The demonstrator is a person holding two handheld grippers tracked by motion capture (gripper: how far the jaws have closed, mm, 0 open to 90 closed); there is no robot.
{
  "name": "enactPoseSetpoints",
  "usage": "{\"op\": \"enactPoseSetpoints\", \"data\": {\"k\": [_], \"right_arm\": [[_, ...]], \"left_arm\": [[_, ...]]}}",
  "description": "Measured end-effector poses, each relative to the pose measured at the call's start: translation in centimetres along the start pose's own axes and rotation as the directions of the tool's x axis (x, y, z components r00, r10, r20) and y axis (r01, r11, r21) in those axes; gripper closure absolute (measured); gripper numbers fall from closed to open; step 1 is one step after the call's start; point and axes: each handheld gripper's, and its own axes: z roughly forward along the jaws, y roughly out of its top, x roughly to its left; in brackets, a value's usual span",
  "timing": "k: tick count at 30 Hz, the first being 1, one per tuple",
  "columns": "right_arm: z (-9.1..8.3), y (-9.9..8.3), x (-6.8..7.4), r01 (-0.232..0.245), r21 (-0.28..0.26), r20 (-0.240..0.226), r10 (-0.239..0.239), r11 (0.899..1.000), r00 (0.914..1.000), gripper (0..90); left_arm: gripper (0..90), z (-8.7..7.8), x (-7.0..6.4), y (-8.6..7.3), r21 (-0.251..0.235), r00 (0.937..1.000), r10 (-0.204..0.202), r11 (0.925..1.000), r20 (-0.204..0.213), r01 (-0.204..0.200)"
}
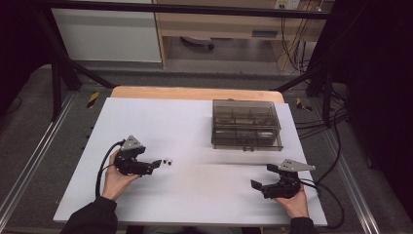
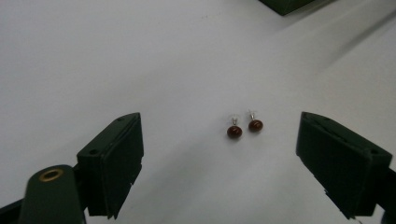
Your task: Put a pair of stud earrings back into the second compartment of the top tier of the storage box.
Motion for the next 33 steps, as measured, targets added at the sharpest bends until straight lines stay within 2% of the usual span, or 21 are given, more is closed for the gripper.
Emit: {"op": "enactPoseSetpoints", "data": {"k": [6, 14, 17, 22, 26, 33], "right_arm": [[0.0, 0.0, 0.0, -0.002, 0.002, 0.001, 0.002, 1.000, 1.0000, 0.5], [0.0, 0.0, 0.0, -0.004, 0.001, 0.000, 0.004, 1.000, 1.0000, 0.5], [0.0, 0.0, 0.0, -0.001, 0.000, 0.001, 0.001, 1.000, 1.0000, 0.5], [0.0, 0.0, 0.0, -0.001, 0.003, 0.003, 0.001, 1.000, 1.0000, 0.5], [0.0, 0.0, 0.0, -0.001, 0.001, 0.003, 0.001, 1.000, 1.0000, 0.5], [0.0, 0.0, 0.0, -0.004, 0.005, 0.002, 0.004, 1.000, 1.0000, 0.5]], "left_arm": [[22.7, 1.0, -0.2, 0.3, 0.012, 1.0000, -0.002, 0.9999, 0.003, 0.002], [38.1, 2.4, -0.4, 0.2, 0.048, 0.9994, -0.012, 0.9988, 0.031, 0.010], [46.5, 2.7, -0.5, 0.1, 0.058, 0.9992, -0.005, 0.9983, 0.040, 0.003], [55.0, 3.2, -0.9, 0.1, 0.072, 0.9990, 0.007, 0.9974, 0.045, -0.010], [59.6, 3.5, -1.1, 0.1, 0.078, 0.9991, 0.013, 0.9968, 0.040, -0.016], [68.5, 3.9, -0.9, 0.1, 0.087, 0.9991, 0.000, 0.9962, 0.043, -0.003]]}}
